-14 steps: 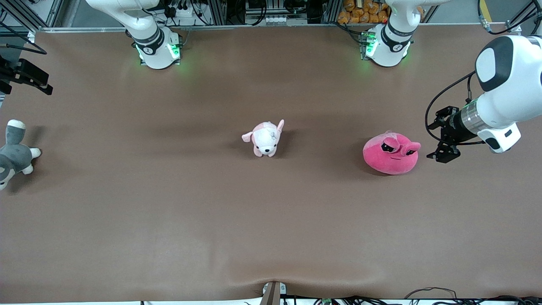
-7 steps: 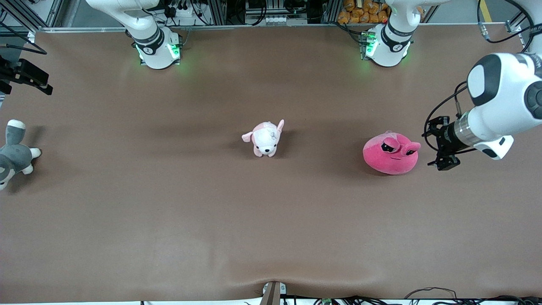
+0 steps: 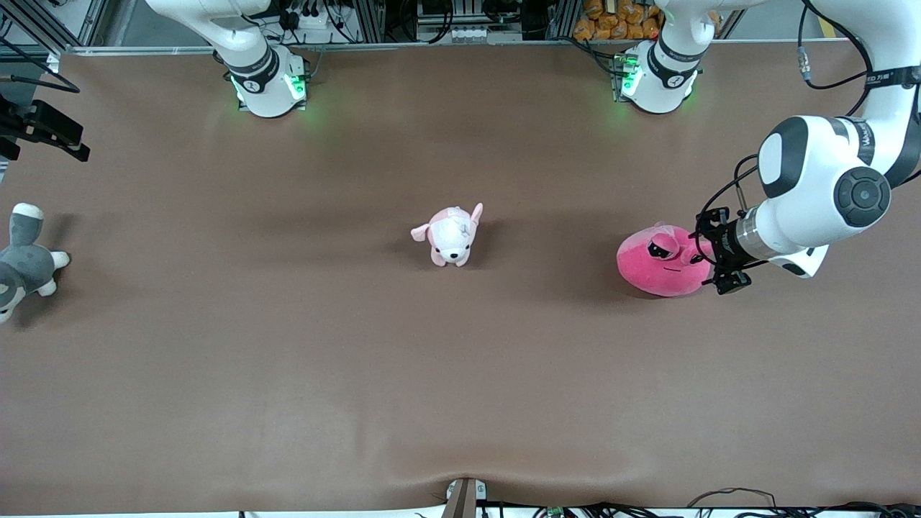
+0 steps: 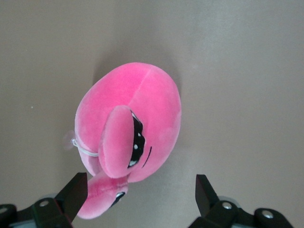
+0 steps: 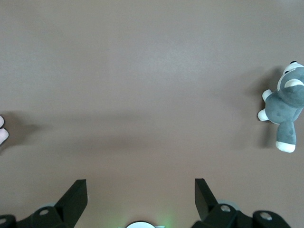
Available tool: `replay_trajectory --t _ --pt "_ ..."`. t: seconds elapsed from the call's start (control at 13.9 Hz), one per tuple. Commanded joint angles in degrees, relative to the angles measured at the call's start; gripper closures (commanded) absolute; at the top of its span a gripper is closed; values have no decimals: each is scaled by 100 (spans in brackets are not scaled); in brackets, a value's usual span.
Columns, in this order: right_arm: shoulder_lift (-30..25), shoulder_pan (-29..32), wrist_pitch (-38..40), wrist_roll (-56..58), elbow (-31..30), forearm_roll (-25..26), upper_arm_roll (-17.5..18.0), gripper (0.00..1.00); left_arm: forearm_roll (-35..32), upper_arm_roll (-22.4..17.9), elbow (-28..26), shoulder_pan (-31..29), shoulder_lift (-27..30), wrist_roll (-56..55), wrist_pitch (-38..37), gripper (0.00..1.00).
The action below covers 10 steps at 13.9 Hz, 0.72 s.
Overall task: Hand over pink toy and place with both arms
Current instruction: 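Close the left gripper on the pink plush toy's ear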
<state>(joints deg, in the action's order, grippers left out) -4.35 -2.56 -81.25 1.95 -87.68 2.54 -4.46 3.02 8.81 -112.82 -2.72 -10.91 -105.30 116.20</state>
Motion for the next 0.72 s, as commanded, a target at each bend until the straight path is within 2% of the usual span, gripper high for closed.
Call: replay_trajectory --t 0.0,0.22,0.36,0.43,0.58,0.65 --pt "-4 89 -22 104 5 80 50 0 -135 6 -144 -27 54 -26 96 2" --pt "101 80 -57 104 57 177 50 0 -266 6 -302 -44 80 9 96 4" --pt "110 89 -66 60 111 160 50 0 -311 6 -355 -53 63 9 105 15" --pt "110 89 -57 51 111 160 50 0 -311 6 -355 -62 63 9 105 18" --pt "241 97 -92 42 119 160 42 0 -311 15 -390 -62 71 9 105 36" --pt "373 150 -153 120 163 177 24 0 -311 15 -390 -62 71 1 105 54"
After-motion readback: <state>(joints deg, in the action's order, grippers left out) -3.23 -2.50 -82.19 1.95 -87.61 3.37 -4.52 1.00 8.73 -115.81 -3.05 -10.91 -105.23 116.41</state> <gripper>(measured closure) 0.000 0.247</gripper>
